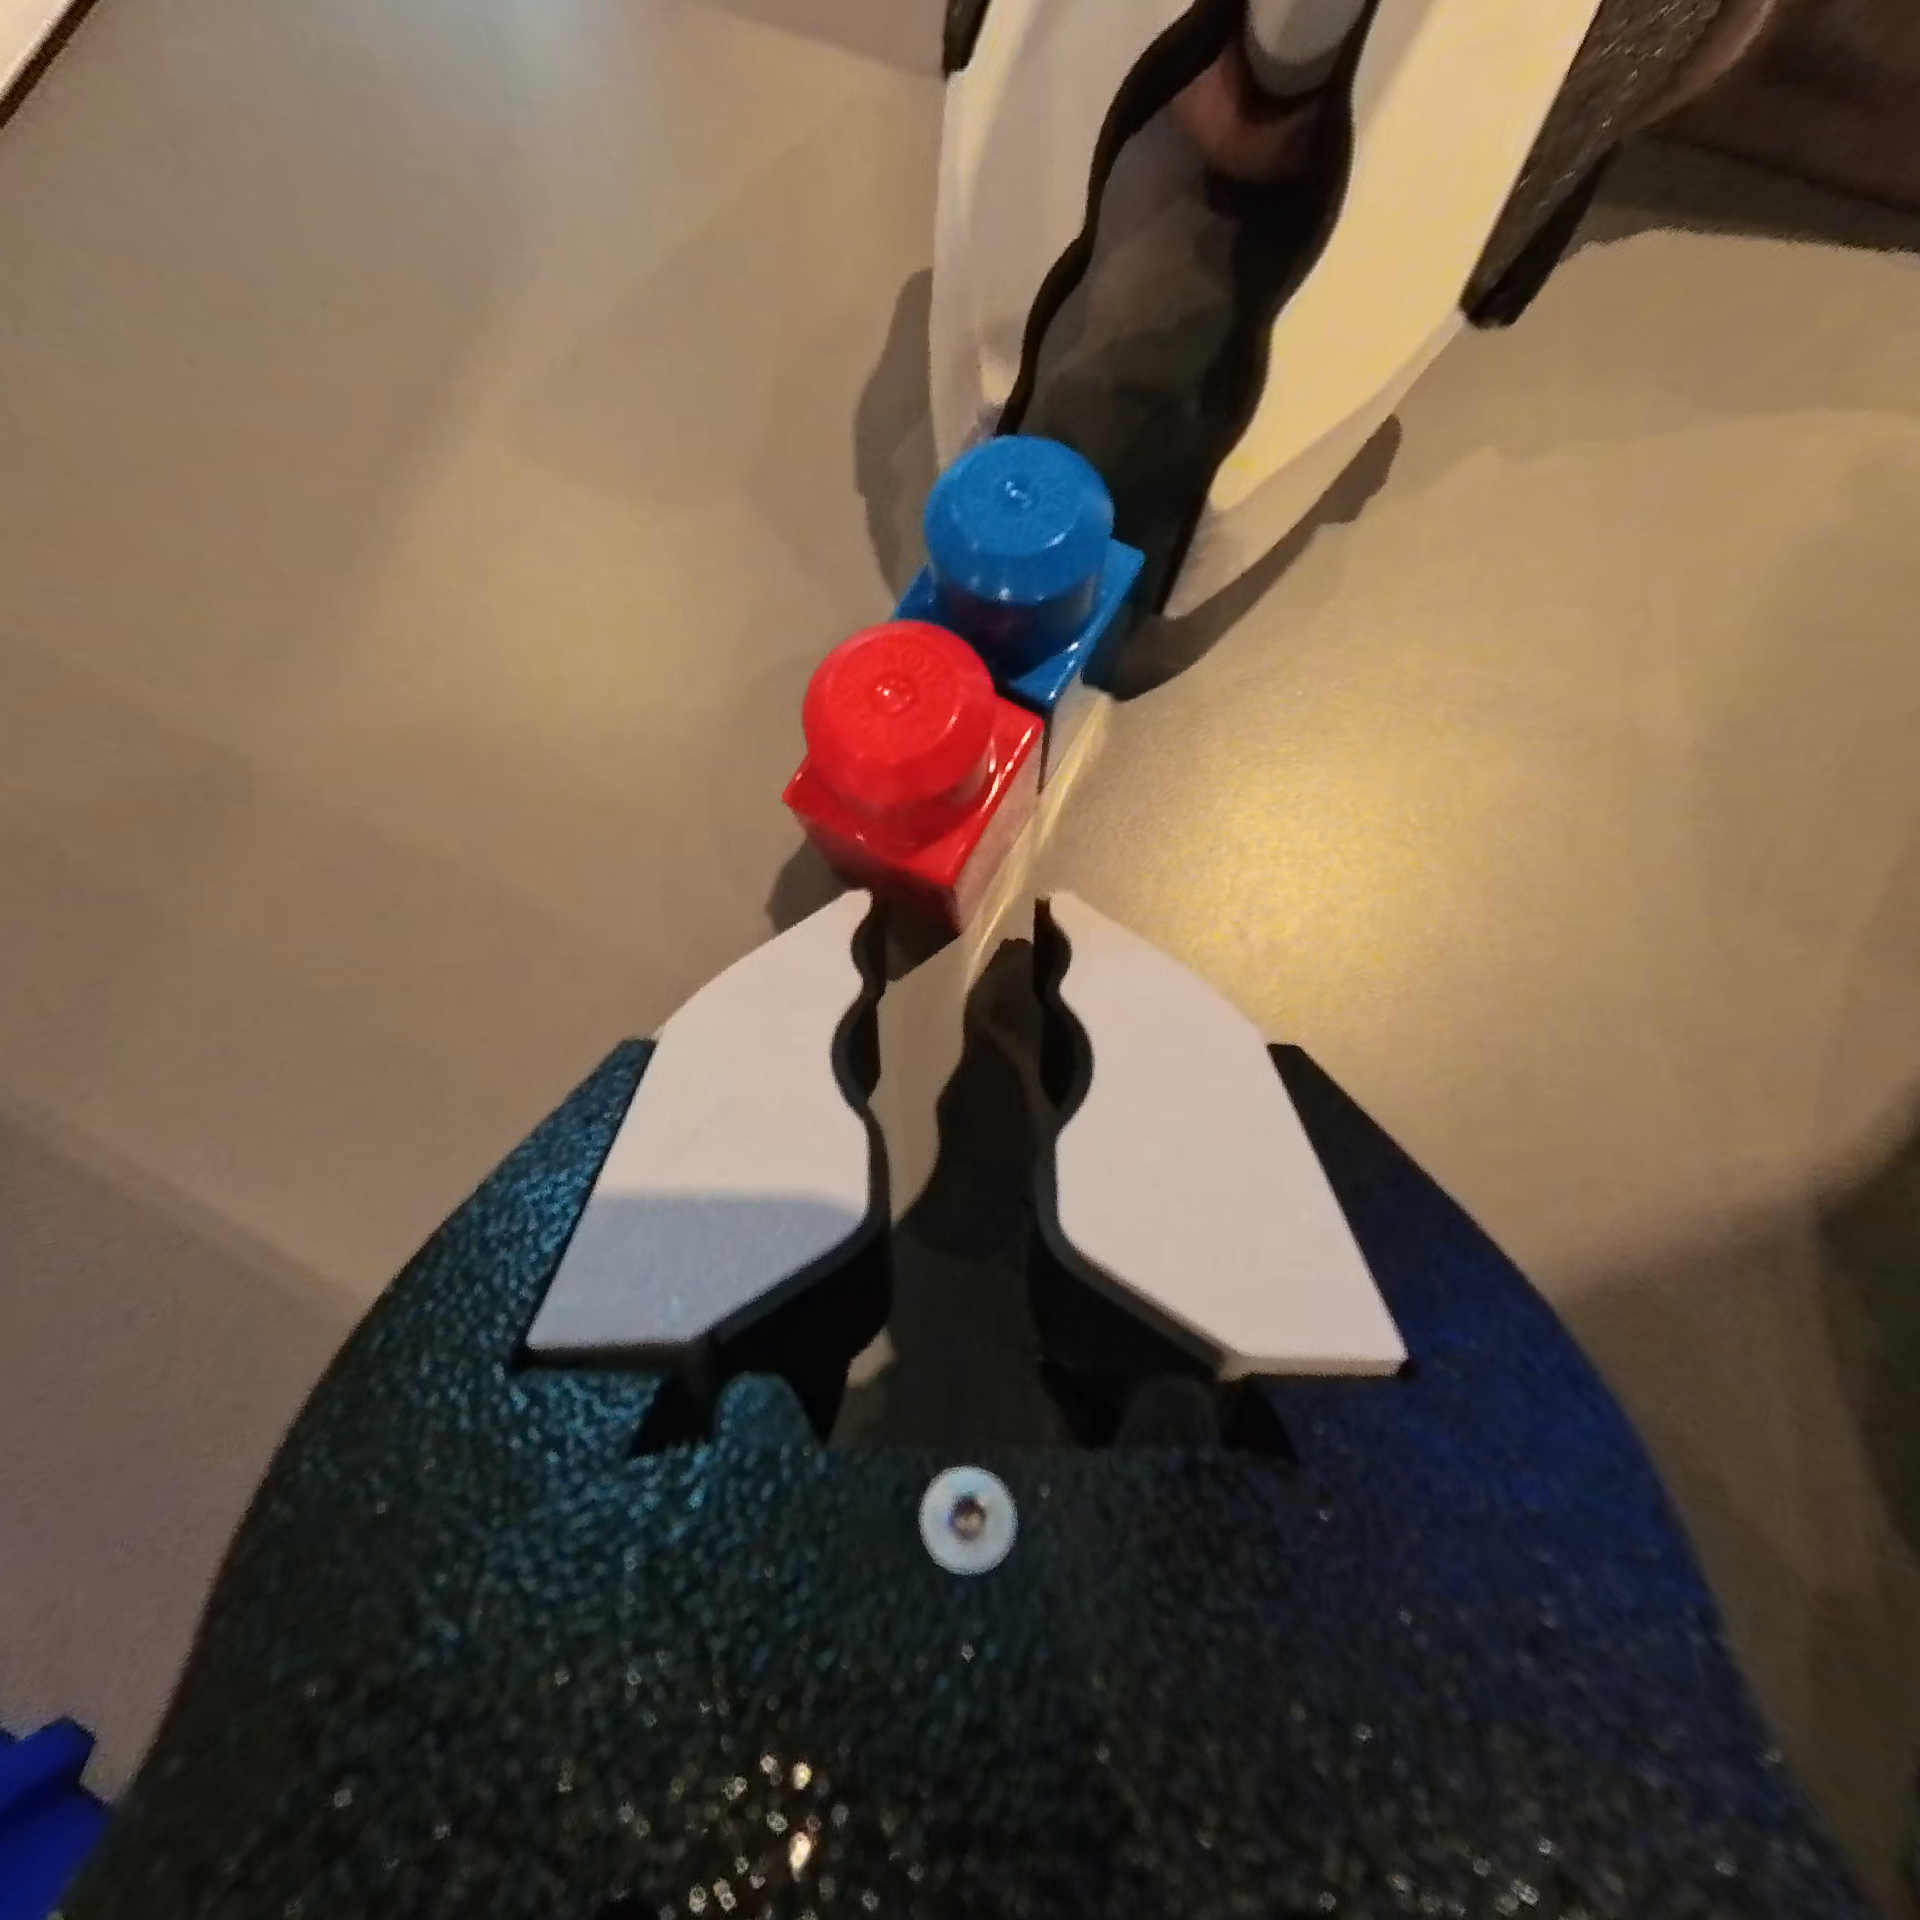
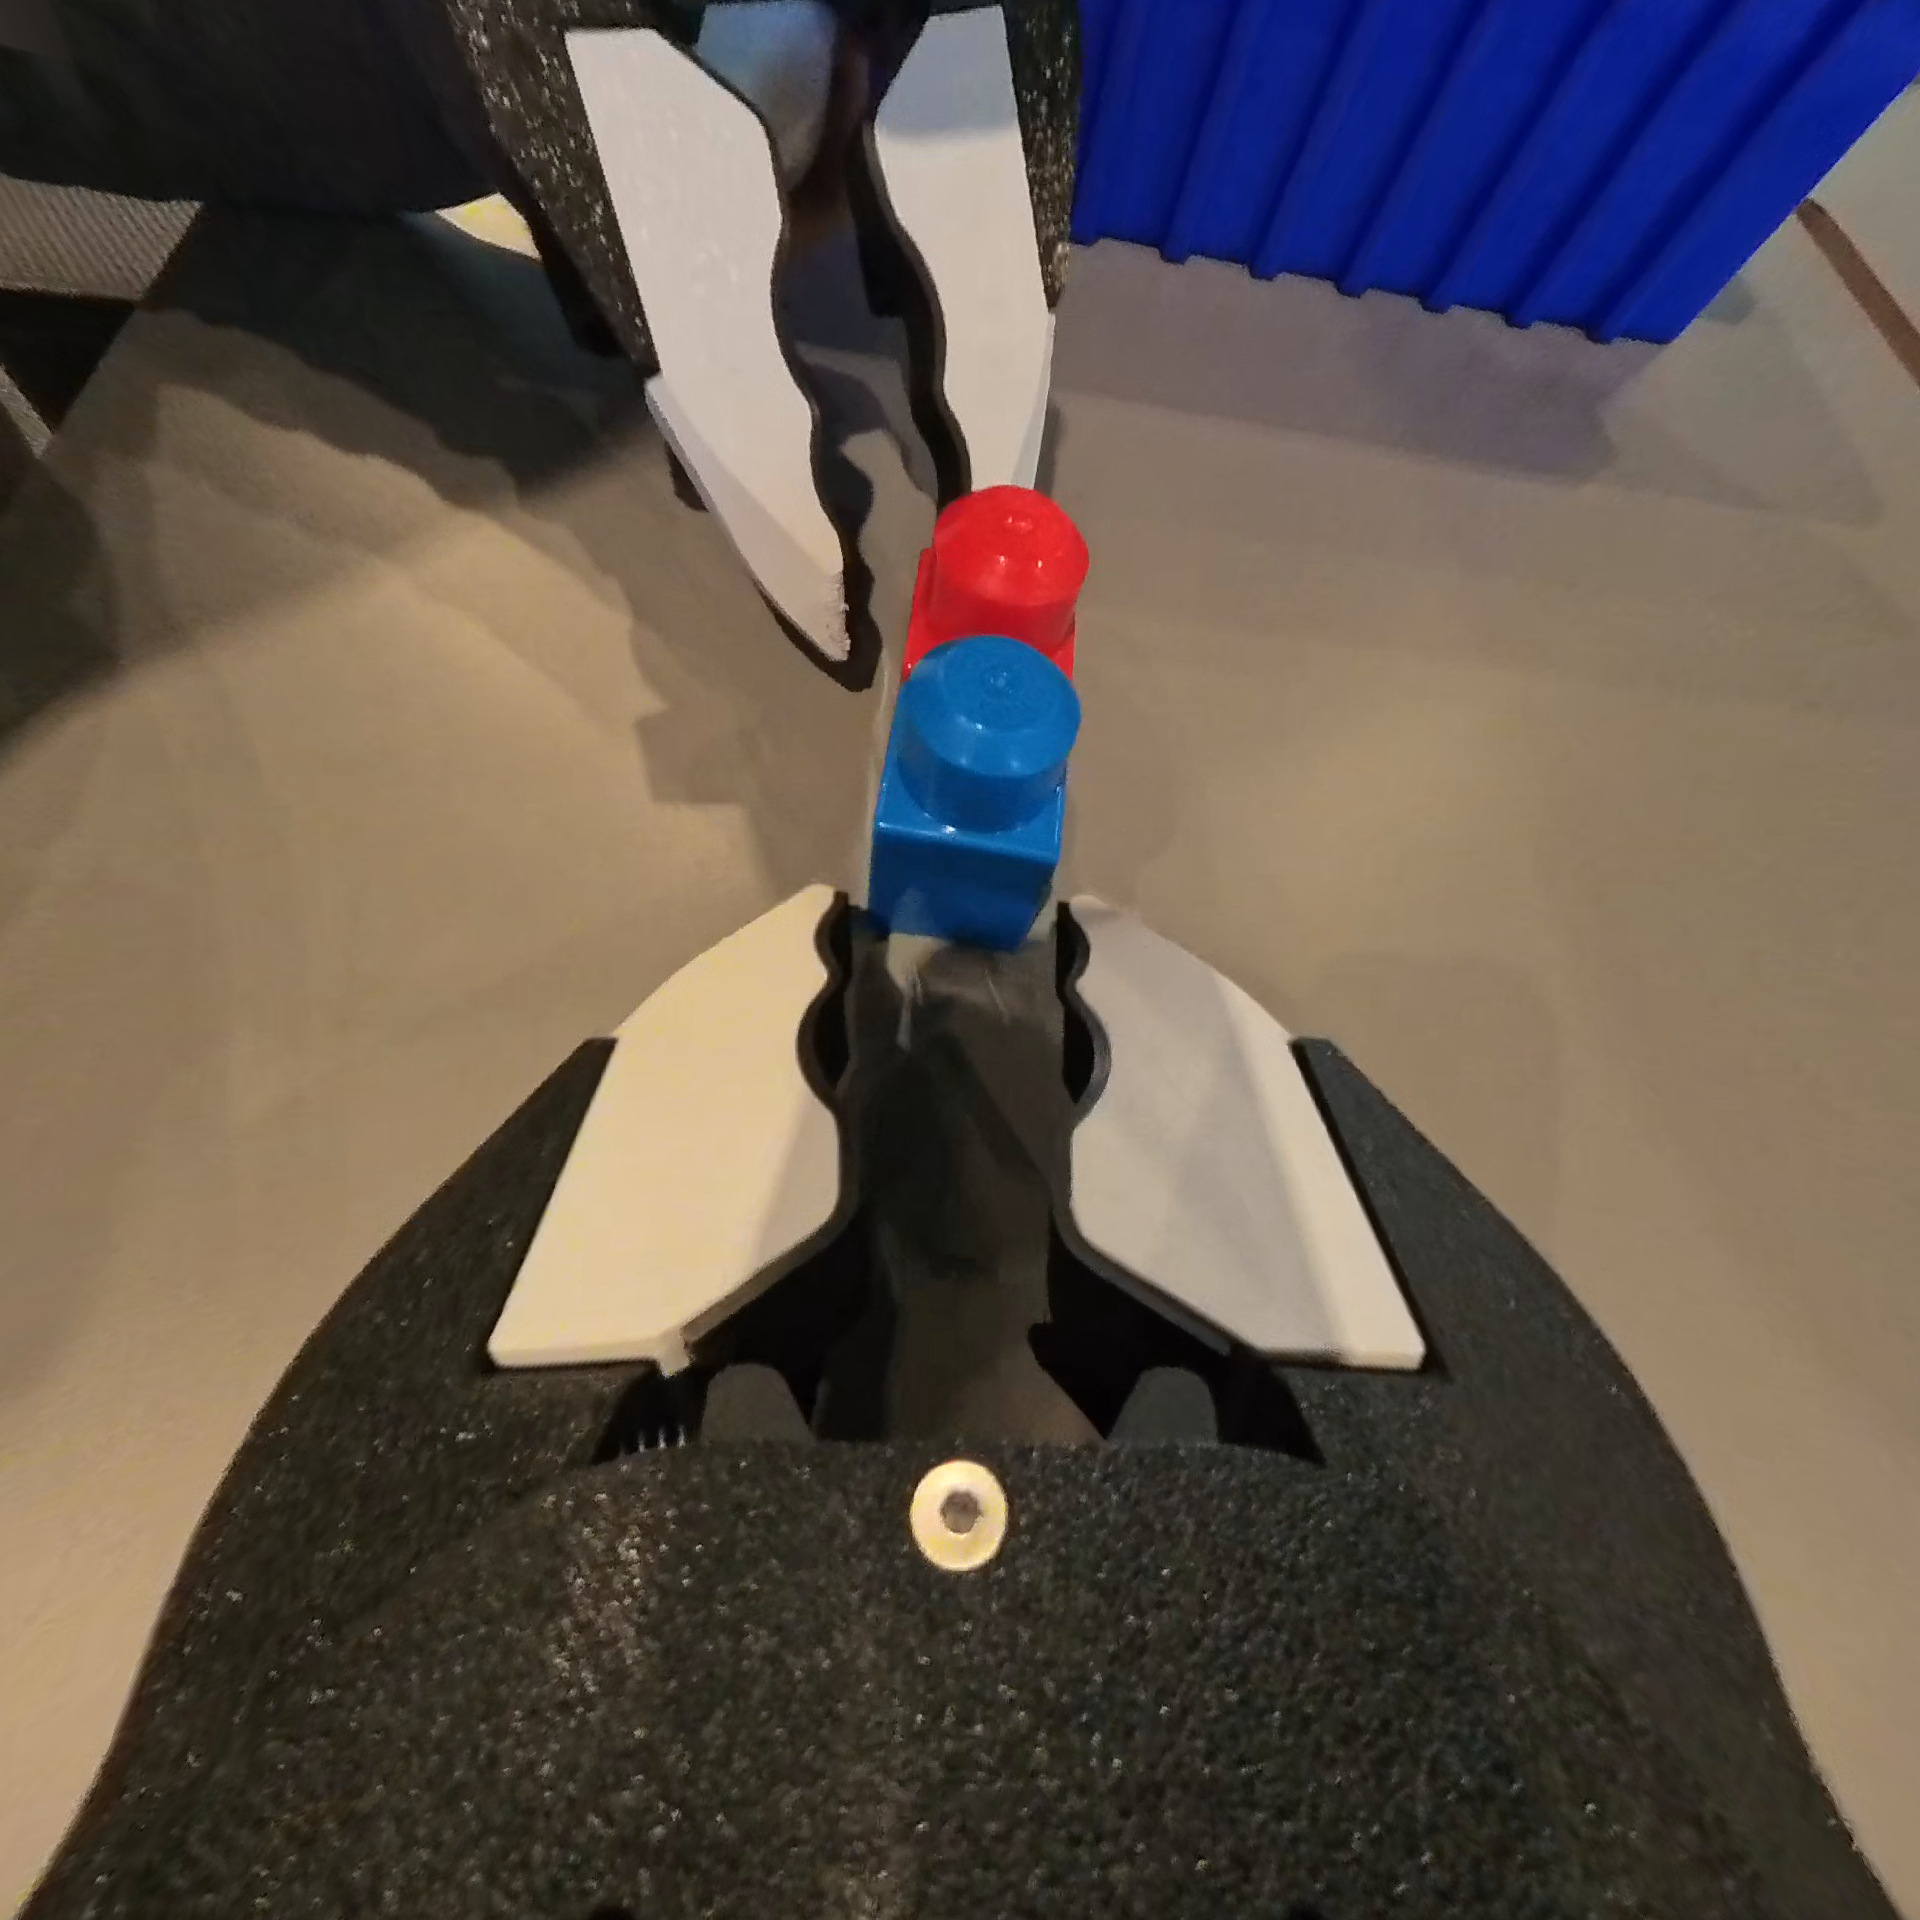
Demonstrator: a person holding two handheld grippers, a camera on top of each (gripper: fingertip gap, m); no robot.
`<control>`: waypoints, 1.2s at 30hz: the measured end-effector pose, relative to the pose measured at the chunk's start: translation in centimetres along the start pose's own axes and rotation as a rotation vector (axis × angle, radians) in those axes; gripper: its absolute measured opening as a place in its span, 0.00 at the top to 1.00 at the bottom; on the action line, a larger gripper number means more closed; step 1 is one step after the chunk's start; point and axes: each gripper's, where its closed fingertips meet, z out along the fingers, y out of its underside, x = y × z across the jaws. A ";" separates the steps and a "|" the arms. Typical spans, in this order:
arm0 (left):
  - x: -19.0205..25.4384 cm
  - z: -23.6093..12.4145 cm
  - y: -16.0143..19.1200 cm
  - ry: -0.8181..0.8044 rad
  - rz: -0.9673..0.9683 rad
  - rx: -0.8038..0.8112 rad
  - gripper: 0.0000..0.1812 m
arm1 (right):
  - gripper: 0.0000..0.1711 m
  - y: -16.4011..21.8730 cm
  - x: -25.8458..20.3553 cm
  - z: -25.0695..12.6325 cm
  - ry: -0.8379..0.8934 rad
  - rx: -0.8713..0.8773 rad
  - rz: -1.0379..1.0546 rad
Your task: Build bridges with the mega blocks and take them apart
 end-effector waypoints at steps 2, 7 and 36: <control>0.0 -0.1 0.1 0.000 -0.003 0.002 0.85 | 0.79 0.3 0.1 -0.1 0.006 -0.016 0.005; -0.1 -0.1 0.0 0.001 -0.006 0.007 0.85 | 0.86 0.6 0.4 -0.9 0.019 -0.030 0.019; 0.3 0.1 -0.5 -0.022 0.011 0.007 0.81 | 1.00 0.6 0.6 -0.7 0.071 -0.063 0.011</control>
